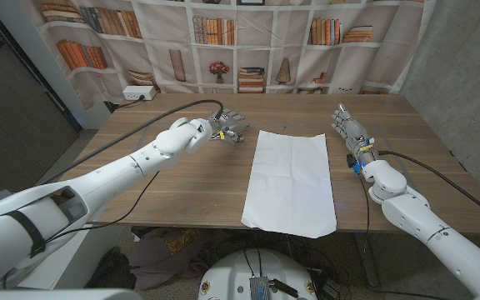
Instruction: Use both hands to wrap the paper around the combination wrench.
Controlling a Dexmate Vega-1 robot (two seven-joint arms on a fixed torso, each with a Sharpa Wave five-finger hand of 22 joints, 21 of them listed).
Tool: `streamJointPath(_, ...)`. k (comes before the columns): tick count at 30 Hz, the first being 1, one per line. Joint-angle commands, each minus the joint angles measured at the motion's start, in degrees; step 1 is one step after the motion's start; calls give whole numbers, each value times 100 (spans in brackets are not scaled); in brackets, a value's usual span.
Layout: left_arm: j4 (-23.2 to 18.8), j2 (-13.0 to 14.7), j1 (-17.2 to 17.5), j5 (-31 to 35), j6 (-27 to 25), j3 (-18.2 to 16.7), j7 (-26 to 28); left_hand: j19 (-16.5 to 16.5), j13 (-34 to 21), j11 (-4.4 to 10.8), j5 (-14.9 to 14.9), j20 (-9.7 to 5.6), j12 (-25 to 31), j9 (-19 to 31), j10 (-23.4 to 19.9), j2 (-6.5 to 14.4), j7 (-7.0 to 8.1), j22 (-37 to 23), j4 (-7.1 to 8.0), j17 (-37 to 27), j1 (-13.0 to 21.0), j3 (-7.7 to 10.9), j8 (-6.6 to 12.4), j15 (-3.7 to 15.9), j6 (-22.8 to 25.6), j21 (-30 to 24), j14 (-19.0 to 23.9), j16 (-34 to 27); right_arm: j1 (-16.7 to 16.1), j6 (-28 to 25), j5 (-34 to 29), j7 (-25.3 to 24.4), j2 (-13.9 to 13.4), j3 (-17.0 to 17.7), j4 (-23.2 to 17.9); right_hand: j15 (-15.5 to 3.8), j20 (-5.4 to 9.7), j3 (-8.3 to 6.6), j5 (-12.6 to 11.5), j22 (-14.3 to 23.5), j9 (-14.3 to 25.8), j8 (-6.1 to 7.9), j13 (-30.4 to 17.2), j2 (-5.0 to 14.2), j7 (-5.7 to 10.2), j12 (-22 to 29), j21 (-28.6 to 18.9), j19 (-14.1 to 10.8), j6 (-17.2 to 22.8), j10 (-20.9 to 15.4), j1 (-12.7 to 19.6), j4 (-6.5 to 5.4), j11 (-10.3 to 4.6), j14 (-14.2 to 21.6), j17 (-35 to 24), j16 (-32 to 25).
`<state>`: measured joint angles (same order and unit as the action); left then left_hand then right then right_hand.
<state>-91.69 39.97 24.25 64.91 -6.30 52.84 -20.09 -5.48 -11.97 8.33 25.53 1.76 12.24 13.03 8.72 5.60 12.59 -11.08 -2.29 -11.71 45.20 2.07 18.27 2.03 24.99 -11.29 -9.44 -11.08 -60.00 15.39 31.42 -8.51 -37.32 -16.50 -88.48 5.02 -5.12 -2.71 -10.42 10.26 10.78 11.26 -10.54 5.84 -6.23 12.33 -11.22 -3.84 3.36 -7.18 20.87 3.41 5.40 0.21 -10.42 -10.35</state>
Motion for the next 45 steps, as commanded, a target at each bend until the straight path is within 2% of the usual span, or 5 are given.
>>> streamJointPath(1, -56, 4, -28, 60, -115, 63, -122, -31, -8, 8, -17, -2, 30, 1, -12, -16, -3, -6, -21, -20, 28, -42, 61, 119, 96, -48, -498, -22, -59, 18, 30, 8, -7, 13, -32, -18, -24, -8, 10, 11, 9, -7, -20, 16, 29, -15, 5, 28, -11, -7, -1, 28, -3, -15, -15, -30)
streamJointPath(16, -73, -27, -31, 39, -248, 32, -137, -29, -4, -17, -42, -1, 44, -24, -47, -71, 4, -5, -30, -17, 29, -92, 39, 116, 99, -57, -495, -25, -95, 41, 69, 23, 1, 31, -18, -15, -26, -13, 10, 11, 10, -6, -20, 16, 23, -15, 3, 29, -12, -3, -6, 34, 2, -19, -16, -30)
streamJointPath(29, 140, -207, -112, 140, -501, 135, -392, -81, 0, -34, -67, -1, 28, -58, -7, -115, 7, -5, -34, -16, 30, -149, -25, 80, 25, -48, -599, 9, -127, 50, 77, 25, -15, 49, -37, -20, -31, -16, 11, 11, 10, -5, -19, 13, 22, -13, 4, 33, -11, -7, -13, 40, 7, -12, -16, -34)
streamJointPath(36, 175, -248, -199, 27, -458, 185, -462, -159, 2, -27, -82, 21, 5, -80, 56, -117, 8, -7, -23, -18, 23, -186, -78, 44, -40, -30, -683, 24, -147, 72, 73, 23, -26, 66, -49, -22, -28, -17, 12, 11, 10, -5, -19, 12, 24, -14, 3, 34, -12, -5, -19, 41, 5, -21, -17, -32)
streamJointPath(45, 60, -209, -227, -72, -282, 194, -237, -146, 4, -18, -91, 32, 32, -94, -3, -93, 10, -9, -11, -20, 26, -208, -112, 55, -67, -49, -663, 0, -152, 22, 92, -12, -40, 94, -57, -25, -24, -20, 12, 11, 10, -7, -19, 11, 22, -15, 3, 35, -18, -1, -22, 46, 7, -21, -17, -32)
